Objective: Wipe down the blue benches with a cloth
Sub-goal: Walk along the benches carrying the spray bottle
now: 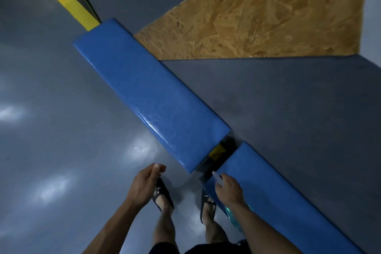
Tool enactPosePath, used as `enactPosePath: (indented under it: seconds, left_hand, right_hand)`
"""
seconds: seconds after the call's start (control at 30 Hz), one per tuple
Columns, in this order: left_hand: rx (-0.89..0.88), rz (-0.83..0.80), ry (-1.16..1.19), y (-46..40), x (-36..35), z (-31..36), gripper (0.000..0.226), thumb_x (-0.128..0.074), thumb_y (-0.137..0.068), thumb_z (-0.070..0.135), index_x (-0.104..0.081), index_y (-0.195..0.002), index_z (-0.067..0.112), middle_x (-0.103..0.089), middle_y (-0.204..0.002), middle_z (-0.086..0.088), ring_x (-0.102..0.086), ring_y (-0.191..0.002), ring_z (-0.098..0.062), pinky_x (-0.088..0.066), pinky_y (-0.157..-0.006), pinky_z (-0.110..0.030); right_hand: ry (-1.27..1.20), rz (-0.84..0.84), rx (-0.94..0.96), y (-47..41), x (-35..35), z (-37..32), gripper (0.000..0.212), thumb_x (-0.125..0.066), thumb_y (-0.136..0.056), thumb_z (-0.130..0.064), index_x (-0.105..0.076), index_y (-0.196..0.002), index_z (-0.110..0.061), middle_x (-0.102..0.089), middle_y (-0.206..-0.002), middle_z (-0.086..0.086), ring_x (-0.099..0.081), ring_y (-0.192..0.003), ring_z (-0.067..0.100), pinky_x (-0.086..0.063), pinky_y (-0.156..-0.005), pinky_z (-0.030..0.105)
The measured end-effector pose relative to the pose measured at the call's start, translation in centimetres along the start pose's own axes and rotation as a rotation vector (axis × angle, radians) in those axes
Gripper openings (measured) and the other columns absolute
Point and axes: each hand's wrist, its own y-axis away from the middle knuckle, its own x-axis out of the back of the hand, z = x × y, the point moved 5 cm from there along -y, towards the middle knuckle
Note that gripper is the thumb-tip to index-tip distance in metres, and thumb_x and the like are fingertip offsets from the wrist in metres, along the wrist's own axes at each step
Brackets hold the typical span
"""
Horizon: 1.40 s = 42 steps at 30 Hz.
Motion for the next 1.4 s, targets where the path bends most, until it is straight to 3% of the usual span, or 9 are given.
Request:
enactPosePath:
  seconds: [0.17, 0.33, 0.5, 0.7, 0.87, 1.17, 1.3, 1.4]
  left_hand:
    - [-0.03, -0.077, -0.023, -2.1, 3.5, 0.8, 0.046, -0.033, -0.094, 0.055, -0.07, -0.103, 0.029, -0.071, -0.106, 0.008, -0.066, -0.099, -0.009, -0.053, -0.077, -0.026]
    - [-0.093, -0.106, -0.087, -4.4, 7.9, 1.8, 0.044, -0.033, -0.099, 0.049, -0.07, -0.105, 0.027, -0.071, -0.106, 0.008, -0.066, -0.097, -0.008, -0.053, -0.09, -0.037]
    - [-0.133, -0.119, -0.119, -5.7, 11.5, 1.9, 0.043, -0.033, -0.1, 0.05, -0.07, -0.107, 0.029, -0.071, -0.108, 0.01, -0.066, -0.098, -0.007, -0.052, -0.092, -0.04]
    - [-0.133, -0.128, -0.13, -6.5, 13.5, 1.5, 0.044, -0.032, -0.099, 0.052, -0.07, -0.106, 0.031, -0.071, -0.107, 0.011, -0.066, -0.098, -0.006, -0.053, -0.092, -0.043]
    - [-0.118, -0.134, -0.115, -7.6, 14.8, 1.7, 0.043, -0.032, -0.099, 0.052, -0.07, -0.103, 0.031, -0.071, -0.106, 0.011, -0.065, -0.098, -0.005, -0.052, -0.093, -0.04]
    - [-0.11, -0.095, -0.104, -11.6, 18.2, 3.7, 0.041, -0.035, -0.098, 0.054, -0.07, -0.101, 0.033, -0.072, -0.105, 0.012, -0.066, -0.097, -0.005, -0.052, -0.093, -0.041]
    - [-0.099, -0.101, -0.109, -14.1, 18.8, 4.9, 0.04, -0.036, -0.098, 0.054, -0.071, -0.099, 0.033, -0.072, -0.104, 0.013, -0.067, -0.096, -0.005, -0.052, -0.092, -0.039]
    - [-0.094, -0.122, -0.119, -15.8, 18.7, 5.8, 0.041, -0.036, -0.098, 0.054, -0.07, -0.101, 0.032, -0.072, -0.104, 0.012, -0.067, -0.096, -0.005, -0.052, -0.092, -0.038]
  right_hand:
    - [-0.148, 0.154, -0.185, -0.4, 1.5, -1.3, 0.005, -0.054, -0.086, -0.018, -0.049, -0.086, -0.017, -0.065, -0.099, 0.013, -0.061, -0.089, 0.032, -0.048, -0.072, 0.035]
    - [-0.183, 0.217, -0.287, -1.0, 1.9, -3.2, 0.016, -0.052, -0.088, -0.022, -0.056, -0.101, -0.016, -0.063, -0.11, 0.012, -0.059, -0.097, 0.031, -0.045, -0.074, 0.032]
    - [-0.287, 0.3, -0.36, -1.2, 3.0, -4.6, 0.022, -0.05, -0.088, -0.02, -0.058, -0.108, -0.016, -0.063, -0.112, 0.01, -0.058, -0.1, 0.031, -0.046, -0.077, 0.035]
    - [-0.395, 0.4, -0.412, -1.9, 4.6, -6.2, 0.012, -0.05, -0.09, -0.019, -0.052, -0.097, -0.009, -0.063, -0.115, 0.015, -0.059, -0.099, 0.034, -0.042, -0.071, 0.033]
    - [-0.429, 0.368, -0.394, -3.4, 4.8, -7.9, 0.036, -0.048, -0.09, -0.019, -0.059, -0.125, -0.018, -0.055, -0.132, 0.011, -0.054, -0.117, 0.031, -0.043, -0.093, 0.034]
    - [-0.474, 0.311, -0.267, -7.2, 4.3, -14.4, 0.016, -0.056, -0.086, -0.02, -0.062, -0.1, -0.018, -0.064, -0.098, 0.012, -0.061, -0.092, 0.033, -0.052, -0.081, 0.039]
    - [-0.459, 0.33, -0.256, -9.1, 4.6, -16.7, 0.013, -0.057, -0.086, -0.022, -0.063, -0.098, -0.02, -0.066, -0.097, 0.007, -0.061, -0.09, 0.03, -0.048, -0.072, 0.03]
    - [-0.45, 0.329, -0.303, -10.4, 4.8, -17.2, 0.012, -0.055, -0.084, -0.024, -0.059, -0.095, -0.02, -0.064, -0.096, 0.004, -0.061, -0.091, 0.031, -0.051, -0.075, 0.033]
